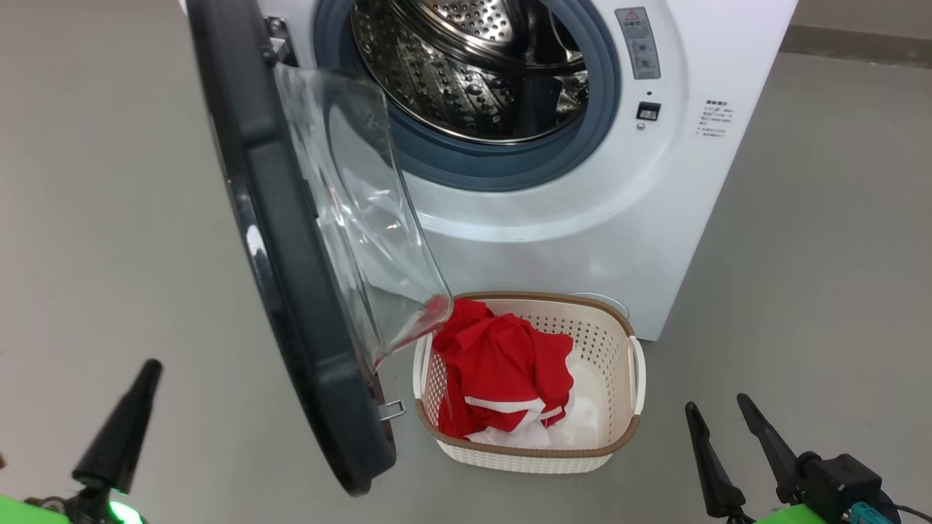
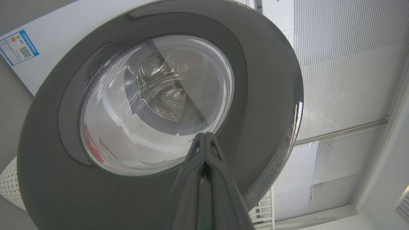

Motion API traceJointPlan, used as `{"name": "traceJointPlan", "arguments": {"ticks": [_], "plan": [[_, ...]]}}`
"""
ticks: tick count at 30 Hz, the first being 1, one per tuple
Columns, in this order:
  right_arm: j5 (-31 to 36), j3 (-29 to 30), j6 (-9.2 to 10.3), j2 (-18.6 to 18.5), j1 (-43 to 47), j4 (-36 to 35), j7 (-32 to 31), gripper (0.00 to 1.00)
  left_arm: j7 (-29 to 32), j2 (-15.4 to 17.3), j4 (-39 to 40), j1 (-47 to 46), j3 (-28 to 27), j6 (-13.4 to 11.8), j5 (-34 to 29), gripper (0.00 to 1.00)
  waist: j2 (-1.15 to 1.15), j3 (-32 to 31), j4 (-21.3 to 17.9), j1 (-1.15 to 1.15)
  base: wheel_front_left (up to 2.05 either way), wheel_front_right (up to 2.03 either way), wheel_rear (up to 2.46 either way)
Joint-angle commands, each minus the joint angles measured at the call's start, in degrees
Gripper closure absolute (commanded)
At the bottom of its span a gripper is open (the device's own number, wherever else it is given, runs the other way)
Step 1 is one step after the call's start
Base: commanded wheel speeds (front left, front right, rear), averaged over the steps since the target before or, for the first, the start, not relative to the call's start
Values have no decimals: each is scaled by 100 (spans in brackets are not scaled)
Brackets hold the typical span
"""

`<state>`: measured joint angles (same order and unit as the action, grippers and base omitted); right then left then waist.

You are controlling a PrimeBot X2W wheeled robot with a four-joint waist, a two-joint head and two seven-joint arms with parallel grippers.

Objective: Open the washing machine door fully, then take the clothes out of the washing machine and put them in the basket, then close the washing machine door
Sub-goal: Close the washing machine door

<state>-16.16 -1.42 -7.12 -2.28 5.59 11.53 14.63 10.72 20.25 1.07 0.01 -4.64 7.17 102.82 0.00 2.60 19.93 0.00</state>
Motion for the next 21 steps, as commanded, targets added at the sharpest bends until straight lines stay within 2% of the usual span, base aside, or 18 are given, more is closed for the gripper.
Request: {"name": "traceJointPlan", "arguments": {"ticks": [1, 4, 10, 21], "plan": [[-33, -156, -36, -60, -278, -131, 37, 0, 324, 64, 136, -253, -311, 32, 64, 100, 0, 52, -55, 0, 0, 0, 0], [-33, -168, -36, -60, -308, -128, 37, 0, 774, -44, 143, -257, -411, 32, 53, 100, 0, 79, -95, 0, 0, 0, 0], [-33, -198, -36, -60, -360, -132, 37, 0, 1764, -471, 150, -314, -602, 32, -192, 100, 0, 141, -220, 0, 0, 0, 0], [-34, -186, -36, -60, -469, -153, 37, 0, 2586, -1176, 240, -658, -872, 32, -746, 100, 0, 298, -483, 0, 0, 0, 0]]}}
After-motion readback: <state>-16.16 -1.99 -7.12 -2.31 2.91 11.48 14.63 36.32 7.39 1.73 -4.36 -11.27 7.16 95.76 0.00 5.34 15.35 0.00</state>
